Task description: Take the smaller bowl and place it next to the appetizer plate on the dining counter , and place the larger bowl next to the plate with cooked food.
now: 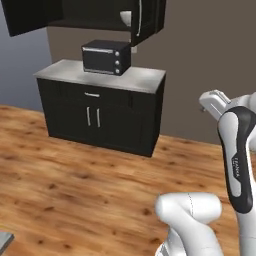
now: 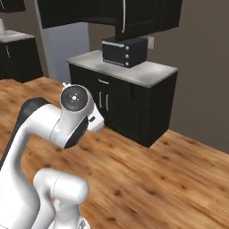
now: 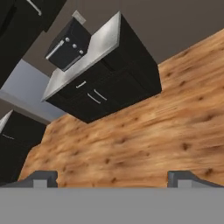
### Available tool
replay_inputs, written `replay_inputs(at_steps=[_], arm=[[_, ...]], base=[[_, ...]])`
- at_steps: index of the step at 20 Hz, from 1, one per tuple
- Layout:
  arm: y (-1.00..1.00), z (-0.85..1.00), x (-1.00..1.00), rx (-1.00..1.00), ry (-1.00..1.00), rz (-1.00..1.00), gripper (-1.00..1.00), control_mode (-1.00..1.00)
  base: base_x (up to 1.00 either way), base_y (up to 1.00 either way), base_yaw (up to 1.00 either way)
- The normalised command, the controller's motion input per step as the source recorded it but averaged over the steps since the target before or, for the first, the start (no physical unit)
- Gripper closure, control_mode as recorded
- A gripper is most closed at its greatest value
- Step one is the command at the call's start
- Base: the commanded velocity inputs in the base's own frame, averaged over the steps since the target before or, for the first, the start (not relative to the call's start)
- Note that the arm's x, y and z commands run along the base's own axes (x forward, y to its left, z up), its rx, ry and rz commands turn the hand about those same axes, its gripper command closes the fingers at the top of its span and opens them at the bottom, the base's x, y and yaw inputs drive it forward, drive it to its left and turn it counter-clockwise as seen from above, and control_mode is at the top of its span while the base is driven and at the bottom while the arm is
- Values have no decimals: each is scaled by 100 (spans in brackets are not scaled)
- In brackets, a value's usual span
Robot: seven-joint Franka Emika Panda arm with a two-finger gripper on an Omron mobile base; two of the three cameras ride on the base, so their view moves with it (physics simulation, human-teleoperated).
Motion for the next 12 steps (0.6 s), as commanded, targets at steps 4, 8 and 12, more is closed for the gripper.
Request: replay_inputs(at_steps=[4,8,12], arm=[[0,0,0,0,0,0,-100,100],[0,0,0,0,0,0,-100,100],[0,0,0,0,0,0,-100,100]], base=[[100,40,1],[100,42,0],[100,34,0]])
